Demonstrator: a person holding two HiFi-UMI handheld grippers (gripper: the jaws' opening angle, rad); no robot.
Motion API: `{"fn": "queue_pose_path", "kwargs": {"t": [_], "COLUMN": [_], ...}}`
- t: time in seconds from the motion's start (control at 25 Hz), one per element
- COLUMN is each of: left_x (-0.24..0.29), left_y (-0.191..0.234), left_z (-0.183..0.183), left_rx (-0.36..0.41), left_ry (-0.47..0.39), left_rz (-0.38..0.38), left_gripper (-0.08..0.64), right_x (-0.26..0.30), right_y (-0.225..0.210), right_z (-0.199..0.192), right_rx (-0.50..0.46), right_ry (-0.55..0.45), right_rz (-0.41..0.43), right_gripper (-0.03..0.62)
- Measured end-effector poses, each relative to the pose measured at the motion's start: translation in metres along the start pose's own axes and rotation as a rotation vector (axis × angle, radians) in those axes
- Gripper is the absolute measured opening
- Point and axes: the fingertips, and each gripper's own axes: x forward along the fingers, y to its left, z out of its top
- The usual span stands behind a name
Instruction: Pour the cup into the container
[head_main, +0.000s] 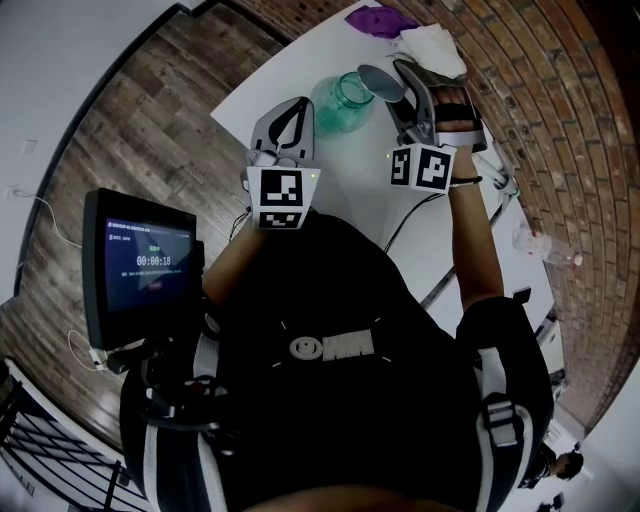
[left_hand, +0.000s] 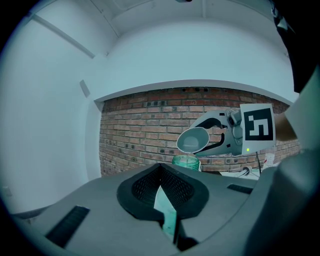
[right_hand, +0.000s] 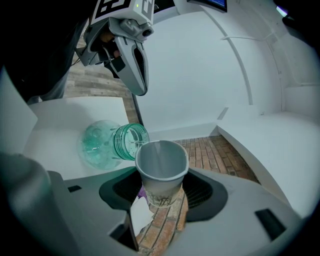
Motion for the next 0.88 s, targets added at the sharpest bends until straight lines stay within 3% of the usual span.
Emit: {"fn": "queue_pose_path", "kwargs": {"t": [0.88], "left_x": [0.001], "left_y": [-0.005], "left_z": [0.001], "left_rx": [0.001], "left_ry": [-0.005], "left_rz": [-0.009], "left_gripper": [-0.006], "right_x": [-0.005], "right_y": [-0.011], "right_z": [0.002], "right_rx": [-0.054], "right_ry": [-0.011], "right_rz": [-0.024], "right_gripper": [0.261]}}
